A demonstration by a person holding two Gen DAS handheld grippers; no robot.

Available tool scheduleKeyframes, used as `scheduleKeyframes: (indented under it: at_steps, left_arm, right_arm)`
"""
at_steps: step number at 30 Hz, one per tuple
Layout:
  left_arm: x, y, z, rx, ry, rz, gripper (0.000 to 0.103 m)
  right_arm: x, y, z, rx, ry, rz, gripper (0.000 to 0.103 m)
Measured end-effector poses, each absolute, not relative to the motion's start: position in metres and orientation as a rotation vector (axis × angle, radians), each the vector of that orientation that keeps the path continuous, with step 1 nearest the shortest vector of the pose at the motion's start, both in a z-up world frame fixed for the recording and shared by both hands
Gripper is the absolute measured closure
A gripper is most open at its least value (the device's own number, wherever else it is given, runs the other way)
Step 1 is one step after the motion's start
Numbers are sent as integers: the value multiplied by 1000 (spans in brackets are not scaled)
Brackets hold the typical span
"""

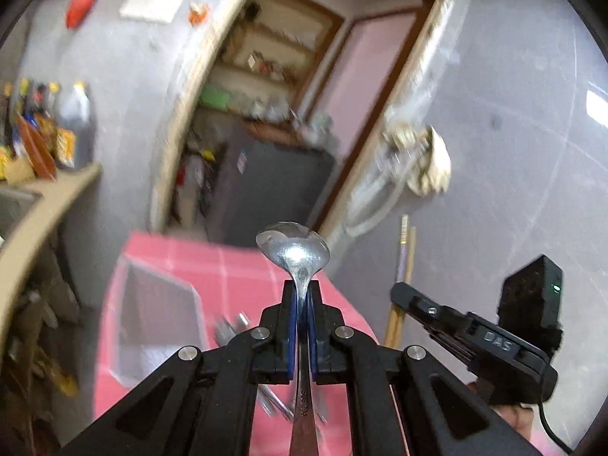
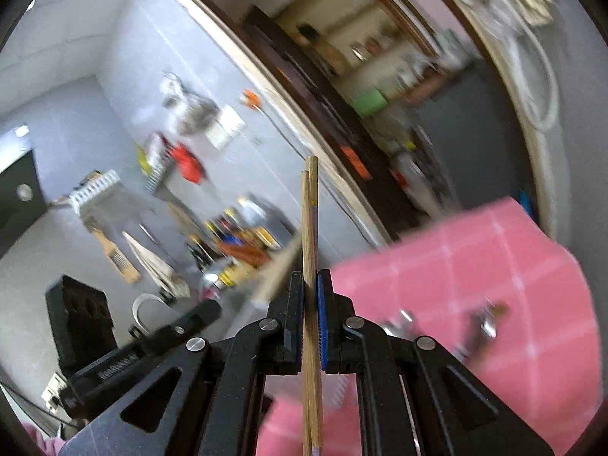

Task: Organize utensils
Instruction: 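Carry chopsticks and spoon over the white holder and release both into it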

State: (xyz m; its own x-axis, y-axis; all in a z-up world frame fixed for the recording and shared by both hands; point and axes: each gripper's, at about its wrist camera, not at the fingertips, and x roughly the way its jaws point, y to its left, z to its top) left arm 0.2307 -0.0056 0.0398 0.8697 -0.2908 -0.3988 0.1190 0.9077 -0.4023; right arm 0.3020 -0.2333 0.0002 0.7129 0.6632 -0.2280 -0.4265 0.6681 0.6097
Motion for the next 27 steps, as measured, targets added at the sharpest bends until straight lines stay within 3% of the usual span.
scheduleKeyframes:
  at_steps: [7,13,27]
  left_arm:
    - [252,49,49,-419,331,-74,98]
    - [266,72,29,-469,274,-13,98]
    - [266,72,-28,-423,286,16,98]
  right_arm:
    - [322,-174,39,555,266,709,97]
    - [324,-139,20,523,185,705,97]
    - [323,-112,-41,394,264,729,97]
